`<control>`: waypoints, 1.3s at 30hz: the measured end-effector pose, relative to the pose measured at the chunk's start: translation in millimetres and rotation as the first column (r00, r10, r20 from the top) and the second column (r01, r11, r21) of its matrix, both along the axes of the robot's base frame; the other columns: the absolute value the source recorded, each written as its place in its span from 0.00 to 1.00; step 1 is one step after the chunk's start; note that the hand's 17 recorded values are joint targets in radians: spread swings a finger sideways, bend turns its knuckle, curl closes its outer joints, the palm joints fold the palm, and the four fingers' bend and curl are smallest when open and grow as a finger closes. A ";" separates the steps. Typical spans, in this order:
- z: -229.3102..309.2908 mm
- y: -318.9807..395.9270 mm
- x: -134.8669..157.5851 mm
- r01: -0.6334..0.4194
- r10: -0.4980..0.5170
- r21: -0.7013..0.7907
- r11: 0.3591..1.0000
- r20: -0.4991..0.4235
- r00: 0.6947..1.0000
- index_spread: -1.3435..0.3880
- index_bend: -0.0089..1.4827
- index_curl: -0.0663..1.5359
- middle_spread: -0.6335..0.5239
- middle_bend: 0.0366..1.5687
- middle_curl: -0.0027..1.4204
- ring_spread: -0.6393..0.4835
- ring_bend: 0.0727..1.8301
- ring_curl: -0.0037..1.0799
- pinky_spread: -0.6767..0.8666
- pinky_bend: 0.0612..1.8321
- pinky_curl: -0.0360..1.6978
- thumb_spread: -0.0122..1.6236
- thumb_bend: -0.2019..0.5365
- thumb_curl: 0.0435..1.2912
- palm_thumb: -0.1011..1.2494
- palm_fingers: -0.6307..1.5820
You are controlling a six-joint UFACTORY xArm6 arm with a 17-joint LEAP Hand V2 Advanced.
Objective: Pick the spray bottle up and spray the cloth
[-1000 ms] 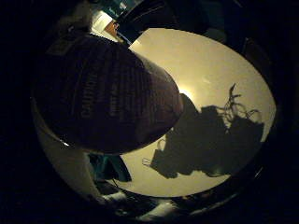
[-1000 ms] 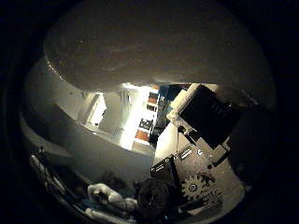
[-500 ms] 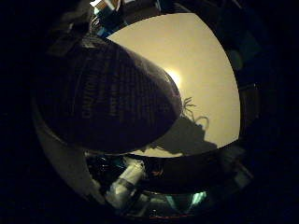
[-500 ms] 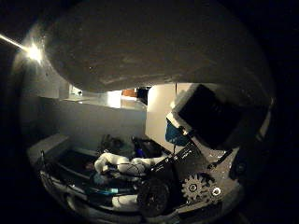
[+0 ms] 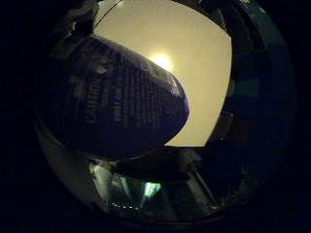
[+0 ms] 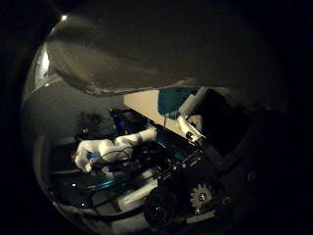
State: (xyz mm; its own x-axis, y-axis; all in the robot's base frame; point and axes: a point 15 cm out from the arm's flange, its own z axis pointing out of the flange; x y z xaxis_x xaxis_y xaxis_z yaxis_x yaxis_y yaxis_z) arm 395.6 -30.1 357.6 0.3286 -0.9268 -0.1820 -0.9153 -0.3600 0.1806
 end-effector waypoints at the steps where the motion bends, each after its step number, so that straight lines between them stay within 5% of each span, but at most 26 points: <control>1: -0.8 6.9 -1.1 -0.020 0.019 -0.028 0.999 -0.019 1.000 0.67 0.78 0.47 0.47 0.85 0.41 0.44 0.78 0.50 0.31 0.59 0.58 0.55 0.25 0.61 0.88 0.84; 12: -8.4 68.4 -13.6 -0.203 0.142 -0.288 0.936 -0.221 0.965 0.67 0.78 0.47 0.47 0.85 0.41 0.44 0.79 0.50 0.30 0.58 0.60 0.56 0.25 0.61 0.87 0.84; 28: -50.0 149.5 -2.1 -0.332 0.199 -0.483 0.810 -0.306 0.931 0.67 0.78 0.47 0.47 0.86 0.41 0.44 0.79 0.50 0.29 0.58 0.61 0.57 0.25 0.61 0.85 0.84; 39: -73.0 156.4 0.2 -0.334 0.176 -0.511 0.792 -0.334 0.926 0.67 0.78 0.47 0.47 0.86 0.41 0.44 0.79 0.50 0.29 0.57 0.61 0.58 0.25 0.60 0.85 0.84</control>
State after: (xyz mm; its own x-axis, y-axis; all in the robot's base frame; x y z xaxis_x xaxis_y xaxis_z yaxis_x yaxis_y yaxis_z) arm 395.7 126.3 284.6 0.5824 -0.7826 0.2198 -0.6957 -0.3401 0.6327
